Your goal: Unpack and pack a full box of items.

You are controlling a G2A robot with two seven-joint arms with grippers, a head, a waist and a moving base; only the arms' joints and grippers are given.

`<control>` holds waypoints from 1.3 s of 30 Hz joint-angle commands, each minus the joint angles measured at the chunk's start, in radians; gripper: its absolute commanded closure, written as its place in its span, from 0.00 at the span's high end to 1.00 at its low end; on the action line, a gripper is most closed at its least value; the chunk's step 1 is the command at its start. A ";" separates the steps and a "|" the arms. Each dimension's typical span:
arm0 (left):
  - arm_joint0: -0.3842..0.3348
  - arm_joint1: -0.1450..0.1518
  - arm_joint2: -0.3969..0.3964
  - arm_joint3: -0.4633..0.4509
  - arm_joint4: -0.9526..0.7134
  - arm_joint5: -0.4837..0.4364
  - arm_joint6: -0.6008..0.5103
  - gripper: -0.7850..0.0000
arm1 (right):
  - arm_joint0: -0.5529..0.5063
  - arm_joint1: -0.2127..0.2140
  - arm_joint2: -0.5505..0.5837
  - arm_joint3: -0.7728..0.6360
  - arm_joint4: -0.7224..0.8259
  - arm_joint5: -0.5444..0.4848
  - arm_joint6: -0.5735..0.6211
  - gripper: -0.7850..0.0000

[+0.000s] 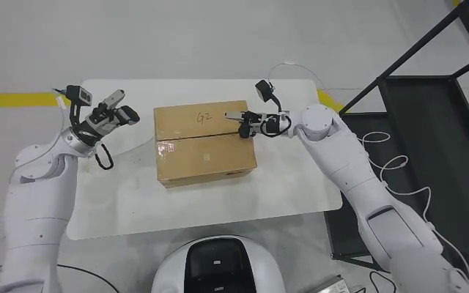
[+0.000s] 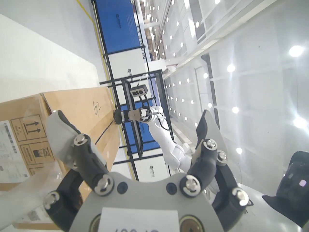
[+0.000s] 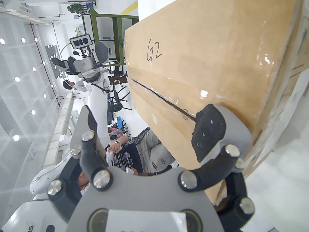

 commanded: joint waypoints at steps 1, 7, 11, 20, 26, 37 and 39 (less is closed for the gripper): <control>0.063 0.002 -0.027 -0.052 -0.015 0.001 0.081 1.00 | 0.000 0.000 0.000 0.000 0.000 0.000 0.000 1.00; 0.249 0.005 -0.080 -0.202 -0.027 0.033 0.243 1.00 | 0.000 0.000 0.000 0.000 0.000 0.000 0.000 1.00; 0.329 0.002 -0.084 -0.272 -0.034 0.036 0.310 1.00 | 0.000 0.000 0.000 0.000 0.000 0.000 0.000 1.00; 0.356 -0.001 -0.082 -0.295 -0.061 0.043 0.328 1.00 | 0.000 0.000 0.000 0.000 0.000 0.000 0.000 1.00; 0.356 -0.001 -0.082 -0.295 -0.061 0.043 0.328 1.00 | 0.000 0.000 0.000 0.000 0.000 0.000 0.000 1.00; 0.446 -0.010 -0.079 -0.337 -0.086 0.013 0.419 1.00 | 0.000 0.000 0.000 0.000 0.000 0.000 0.000 1.00; 0.507 -0.014 -0.089 -0.369 -0.137 -0.013 0.458 1.00 | 0.000 0.000 0.000 0.000 0.000 0.000 0.000 1.00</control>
